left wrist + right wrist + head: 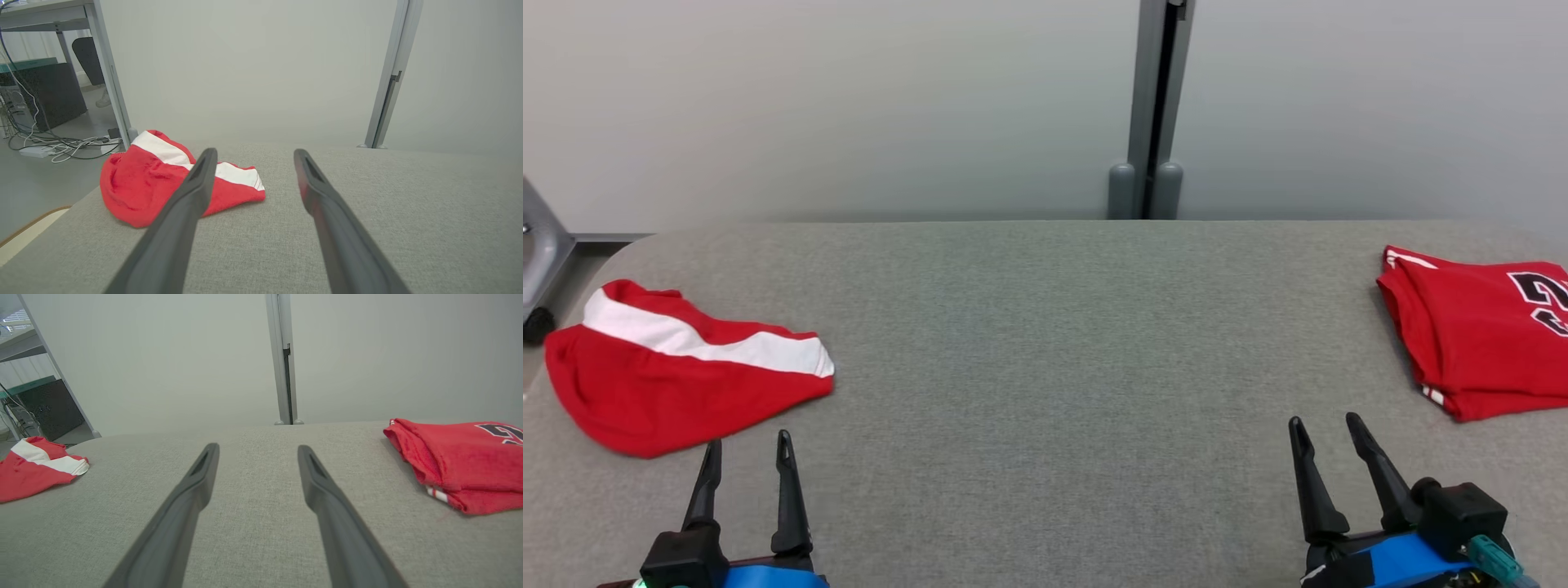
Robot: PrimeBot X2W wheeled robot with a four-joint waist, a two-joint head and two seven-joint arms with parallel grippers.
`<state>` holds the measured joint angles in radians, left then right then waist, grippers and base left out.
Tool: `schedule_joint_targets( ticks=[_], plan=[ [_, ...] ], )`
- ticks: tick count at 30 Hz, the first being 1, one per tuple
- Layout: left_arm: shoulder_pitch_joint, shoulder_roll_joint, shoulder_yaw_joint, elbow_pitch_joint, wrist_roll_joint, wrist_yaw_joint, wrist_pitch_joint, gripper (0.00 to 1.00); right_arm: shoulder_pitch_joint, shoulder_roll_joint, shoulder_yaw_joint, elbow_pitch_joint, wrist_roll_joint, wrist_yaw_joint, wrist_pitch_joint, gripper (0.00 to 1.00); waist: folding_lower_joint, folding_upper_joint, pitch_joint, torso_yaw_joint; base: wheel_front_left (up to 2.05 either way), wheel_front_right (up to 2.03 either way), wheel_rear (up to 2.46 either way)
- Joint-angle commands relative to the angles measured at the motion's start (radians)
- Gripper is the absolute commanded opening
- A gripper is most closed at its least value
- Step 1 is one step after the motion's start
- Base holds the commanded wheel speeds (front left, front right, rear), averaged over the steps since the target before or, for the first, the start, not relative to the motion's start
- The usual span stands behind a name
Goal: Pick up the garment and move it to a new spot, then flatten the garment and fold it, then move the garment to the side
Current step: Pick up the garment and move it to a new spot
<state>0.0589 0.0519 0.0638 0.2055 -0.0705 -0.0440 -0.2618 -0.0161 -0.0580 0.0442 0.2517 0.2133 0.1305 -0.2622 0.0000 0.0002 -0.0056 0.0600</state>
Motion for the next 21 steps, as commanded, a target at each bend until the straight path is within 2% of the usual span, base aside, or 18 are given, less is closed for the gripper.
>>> schedule_joint_targets(
  ticks=[1, 21],
  plan=[
    [-0.012, 0.000, 0.006, 0.001, 0.002, 0.001, -0.004, 1.00, 0.010, 0.003, 0.003, 0.003, -0.001, 0.000, -0.003, 1.00, 0.0000, -0.0002, 0.005, 0.010, 0.00, 0.00, 0.00],
    [-0.031, 0.009, 0.047, -0.017, 0.015, 0.008, -0.004, 1.00, -0.024, 0.005, 0.010, 0.020, 0.005, 0.000, -0.003, 1.00, 0.0000, -0.0002, 0.049, 0.239, 0.00, 0.00, 0.00]
  ],
)
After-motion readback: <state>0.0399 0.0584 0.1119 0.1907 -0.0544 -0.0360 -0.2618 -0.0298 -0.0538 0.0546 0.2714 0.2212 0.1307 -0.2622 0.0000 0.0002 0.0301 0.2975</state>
